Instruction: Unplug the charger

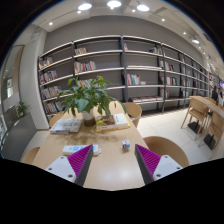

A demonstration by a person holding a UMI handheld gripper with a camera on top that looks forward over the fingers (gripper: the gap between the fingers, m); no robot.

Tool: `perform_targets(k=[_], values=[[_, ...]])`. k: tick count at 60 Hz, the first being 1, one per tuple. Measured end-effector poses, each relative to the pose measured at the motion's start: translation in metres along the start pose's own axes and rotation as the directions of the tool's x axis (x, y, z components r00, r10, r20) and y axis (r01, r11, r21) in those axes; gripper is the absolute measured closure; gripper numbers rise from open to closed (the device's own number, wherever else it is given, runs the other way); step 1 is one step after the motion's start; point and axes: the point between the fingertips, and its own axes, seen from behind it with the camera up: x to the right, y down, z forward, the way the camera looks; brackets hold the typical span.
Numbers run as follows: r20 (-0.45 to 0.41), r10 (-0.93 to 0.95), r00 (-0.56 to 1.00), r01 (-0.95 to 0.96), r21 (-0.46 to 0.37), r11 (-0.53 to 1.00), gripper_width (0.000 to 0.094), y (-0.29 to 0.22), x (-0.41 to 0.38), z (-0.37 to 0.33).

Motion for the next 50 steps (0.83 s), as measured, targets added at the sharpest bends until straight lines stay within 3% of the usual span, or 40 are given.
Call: perform_targets(k=[10, 20, 31, 50], values=[[0.018, -0.038, 0.999, 0.039, -0.060, 0.997, 0.0105, 0.062, -0.037, -0.067], [0.058, -0.083, 0.995, 0.089, -0.094, 0.992, 0.0098, 0.091, -0.067, -0.120], [0.099, -0.098, 0.990, 0.108, -0.098, 0.989, 0.0086, 0.100, -0.088, -0.149], [0.095, -0.107, 0.990, 0.115, -0.086, 0.990, 0.0089, 0.099, -0.089, -0.172]])
